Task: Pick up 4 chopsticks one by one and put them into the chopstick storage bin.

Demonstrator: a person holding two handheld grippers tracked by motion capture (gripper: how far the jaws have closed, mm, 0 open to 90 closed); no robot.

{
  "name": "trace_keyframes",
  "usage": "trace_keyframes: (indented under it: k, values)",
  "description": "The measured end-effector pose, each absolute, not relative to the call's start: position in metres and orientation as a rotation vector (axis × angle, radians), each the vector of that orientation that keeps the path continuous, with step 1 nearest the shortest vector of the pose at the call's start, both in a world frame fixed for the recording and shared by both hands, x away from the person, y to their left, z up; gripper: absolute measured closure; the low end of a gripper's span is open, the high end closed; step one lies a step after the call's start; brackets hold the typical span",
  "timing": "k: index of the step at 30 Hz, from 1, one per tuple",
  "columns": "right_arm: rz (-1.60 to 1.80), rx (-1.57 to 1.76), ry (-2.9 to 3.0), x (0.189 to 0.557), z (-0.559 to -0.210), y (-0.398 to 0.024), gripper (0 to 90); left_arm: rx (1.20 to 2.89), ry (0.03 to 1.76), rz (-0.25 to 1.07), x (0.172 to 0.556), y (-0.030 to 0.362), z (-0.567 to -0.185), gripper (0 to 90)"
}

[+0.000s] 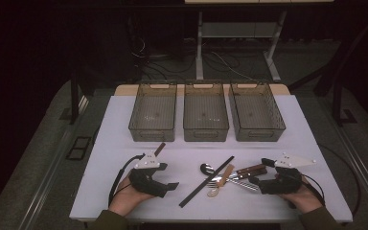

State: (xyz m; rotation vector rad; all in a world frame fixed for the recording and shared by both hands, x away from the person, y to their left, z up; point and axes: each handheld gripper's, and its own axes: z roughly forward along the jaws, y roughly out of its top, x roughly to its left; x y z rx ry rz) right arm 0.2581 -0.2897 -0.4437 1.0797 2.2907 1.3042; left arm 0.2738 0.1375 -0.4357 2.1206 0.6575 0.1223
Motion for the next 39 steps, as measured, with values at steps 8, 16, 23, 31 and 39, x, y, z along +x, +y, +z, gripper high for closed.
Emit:
trace_keyframes:
  k: [8,16,23,31,39]
  values:
    - [1.313,1.076,2.289,0.258,-0.443,-0.29,14.3,2.096,0.645,0.108,0.272,0.126,-0.433,35.4]
    - [1.309,1.075,2.288,0.258,-0.443,-0.29,14.4,2.104,0.608,0.051,0.268,0.112,-0.433,51.3]
    - [1.311,1.074,2.29,0.259,-0.443,-0.29,14.4,2.132,0.584,-0.013,0.265,0.099,-0.437,63.1]
    - [1.309,1.071,2.294,0.259,-0.444,-0.289,14.3,2.174,0.588,-0.035,0.263,0.09,-0.44,73.8]
    - [1.304,1.07,2.298,0.259,-0.445,-0.289,14.4,2.217,0.565,-0.038,0.263,0.084,-0.444,76.4]
